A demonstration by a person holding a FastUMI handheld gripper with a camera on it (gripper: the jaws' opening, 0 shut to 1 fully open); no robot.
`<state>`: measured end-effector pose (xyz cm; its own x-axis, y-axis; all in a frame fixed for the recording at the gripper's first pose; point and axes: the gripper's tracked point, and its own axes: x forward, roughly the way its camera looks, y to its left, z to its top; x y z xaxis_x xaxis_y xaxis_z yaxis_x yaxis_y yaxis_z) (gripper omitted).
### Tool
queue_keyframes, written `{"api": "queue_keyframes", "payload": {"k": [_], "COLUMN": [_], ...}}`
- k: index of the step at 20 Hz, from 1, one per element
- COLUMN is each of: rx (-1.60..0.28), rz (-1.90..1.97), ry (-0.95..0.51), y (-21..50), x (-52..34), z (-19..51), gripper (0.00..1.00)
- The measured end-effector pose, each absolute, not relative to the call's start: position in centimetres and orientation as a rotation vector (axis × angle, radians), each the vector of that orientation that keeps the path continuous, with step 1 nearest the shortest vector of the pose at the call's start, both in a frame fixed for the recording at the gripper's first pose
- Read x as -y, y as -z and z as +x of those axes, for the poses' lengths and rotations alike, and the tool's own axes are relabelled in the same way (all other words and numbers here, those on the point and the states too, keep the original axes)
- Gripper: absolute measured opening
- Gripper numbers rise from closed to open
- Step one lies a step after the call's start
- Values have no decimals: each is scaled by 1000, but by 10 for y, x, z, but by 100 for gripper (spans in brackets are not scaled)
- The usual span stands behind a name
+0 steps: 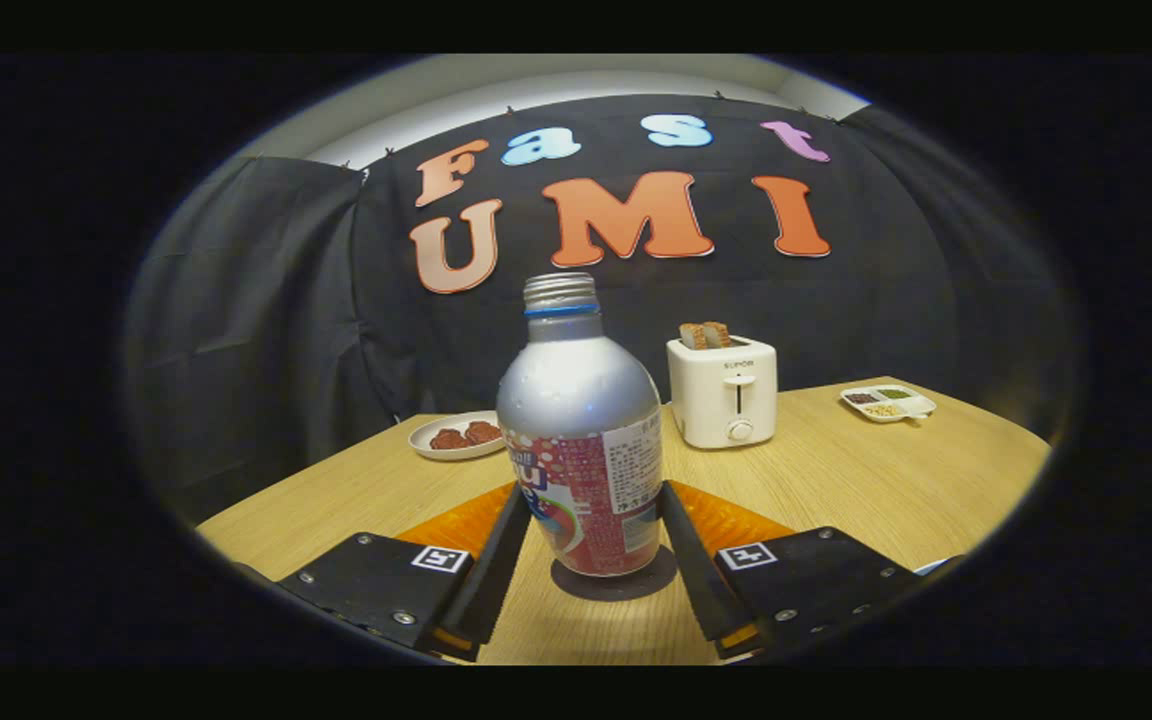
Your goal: Take the bottle from table, then pour the juice into the cup, finally place the bottle on the coaster
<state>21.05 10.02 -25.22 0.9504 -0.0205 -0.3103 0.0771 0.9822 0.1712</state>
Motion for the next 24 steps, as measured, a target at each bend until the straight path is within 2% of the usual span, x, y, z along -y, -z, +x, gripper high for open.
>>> {"api": "queue_keyframes", "payload": {"k": [18, 24], "rx": [-409, -402], "rz": [190, 145], "ry": [38, 64], "y": [301, 289], "x": [-109, -103], "z": [212, 200], "gripper": [76, 82]}}
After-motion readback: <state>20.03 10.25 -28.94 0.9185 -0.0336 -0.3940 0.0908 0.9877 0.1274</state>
